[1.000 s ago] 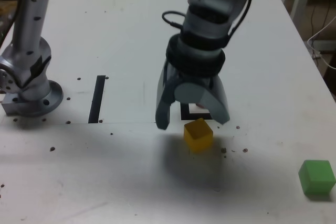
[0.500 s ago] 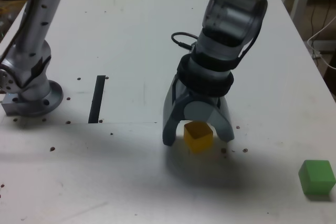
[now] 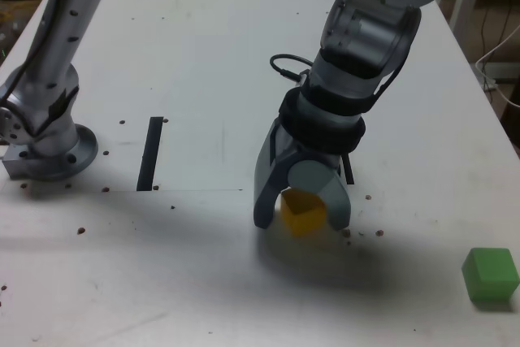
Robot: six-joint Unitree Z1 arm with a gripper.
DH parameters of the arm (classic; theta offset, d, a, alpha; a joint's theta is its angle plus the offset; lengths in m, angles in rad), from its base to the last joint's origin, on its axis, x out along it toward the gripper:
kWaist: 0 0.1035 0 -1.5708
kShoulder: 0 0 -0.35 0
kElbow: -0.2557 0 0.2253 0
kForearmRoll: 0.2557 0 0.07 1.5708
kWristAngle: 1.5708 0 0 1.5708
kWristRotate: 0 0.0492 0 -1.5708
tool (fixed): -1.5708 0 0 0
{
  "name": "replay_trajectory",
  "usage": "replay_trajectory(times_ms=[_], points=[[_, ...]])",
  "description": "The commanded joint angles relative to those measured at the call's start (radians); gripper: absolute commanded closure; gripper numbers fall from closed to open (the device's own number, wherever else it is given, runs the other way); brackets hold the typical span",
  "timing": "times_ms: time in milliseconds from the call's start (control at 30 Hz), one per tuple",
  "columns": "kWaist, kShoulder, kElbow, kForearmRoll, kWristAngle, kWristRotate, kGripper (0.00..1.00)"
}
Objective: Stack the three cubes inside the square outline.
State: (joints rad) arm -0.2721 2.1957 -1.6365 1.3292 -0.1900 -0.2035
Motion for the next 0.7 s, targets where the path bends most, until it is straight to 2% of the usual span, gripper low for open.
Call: replay_trajectory(times_ms=[0,167,667], points=[[0.002,0.003,-0.003,0.008,0.003,0.005,0.6],[0.002,0.0,-0.004,0.011,0.006,0.011,0.7],[0.002,-0.003,-0.007,0.023,0.006,0.013,0.71]])
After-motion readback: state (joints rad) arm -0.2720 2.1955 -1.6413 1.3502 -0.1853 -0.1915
